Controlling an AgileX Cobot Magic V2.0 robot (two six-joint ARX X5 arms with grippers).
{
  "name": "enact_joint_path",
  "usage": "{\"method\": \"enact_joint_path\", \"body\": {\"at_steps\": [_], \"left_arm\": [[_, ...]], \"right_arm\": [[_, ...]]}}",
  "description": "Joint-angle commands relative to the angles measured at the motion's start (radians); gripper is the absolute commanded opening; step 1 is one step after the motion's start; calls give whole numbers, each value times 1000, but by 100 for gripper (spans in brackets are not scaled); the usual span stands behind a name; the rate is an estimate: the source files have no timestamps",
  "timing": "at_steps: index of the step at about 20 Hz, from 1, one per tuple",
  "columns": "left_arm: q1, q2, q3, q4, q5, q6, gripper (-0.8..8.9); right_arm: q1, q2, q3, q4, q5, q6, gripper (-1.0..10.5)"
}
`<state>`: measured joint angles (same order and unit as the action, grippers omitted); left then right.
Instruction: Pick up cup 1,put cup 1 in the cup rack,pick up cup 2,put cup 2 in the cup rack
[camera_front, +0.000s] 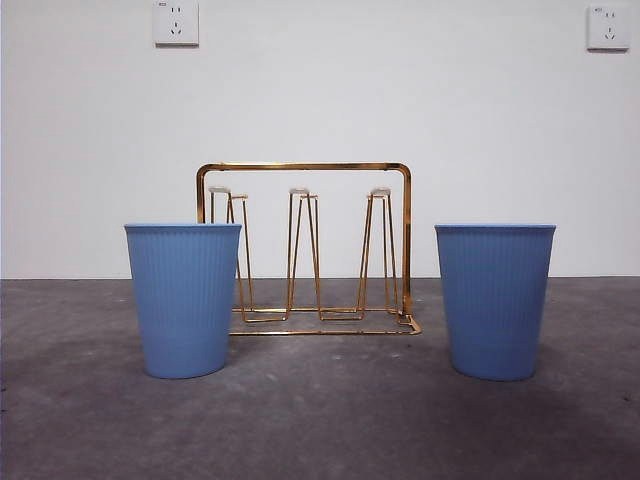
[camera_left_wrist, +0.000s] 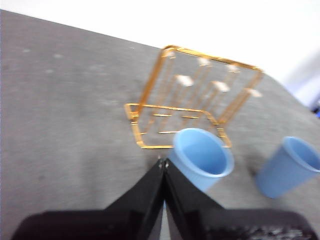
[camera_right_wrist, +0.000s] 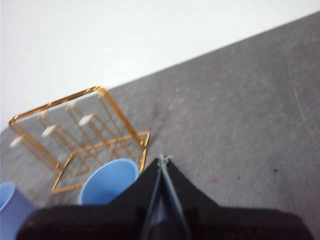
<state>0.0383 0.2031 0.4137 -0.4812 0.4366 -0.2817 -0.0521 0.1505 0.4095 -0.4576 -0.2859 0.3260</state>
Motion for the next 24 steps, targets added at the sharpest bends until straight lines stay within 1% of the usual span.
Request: {"method": "enact_joint_path", "body": {"at_steps": [1,3,8,14,17,19,24], "left_arm": [[2,43,67,-28,58,5,-6],[2,82,121,-60,95,14,-6],[-5,176,239,-167,169,79,-6],[-76,270,354,-315,171,161,-6],[-121,322,411,-402,168,214,-6],[-150,358,443,-438,166,235,-6],[-164,412,487,-436,169,235,0]], "right_arm": [[-1,64,107,-81,-25,-82,-12],[-1,125,197,-164,-41,-139,-12],[-1,281,407,-380,-76,-274,-11],[-1,449,603,-597,-116,-390,-11],[0,526,687,-693,-119,-450,-11],[0,573,734,-732,-119,-461,-11],[0,600,758,-743,-124,-461,3]]}}
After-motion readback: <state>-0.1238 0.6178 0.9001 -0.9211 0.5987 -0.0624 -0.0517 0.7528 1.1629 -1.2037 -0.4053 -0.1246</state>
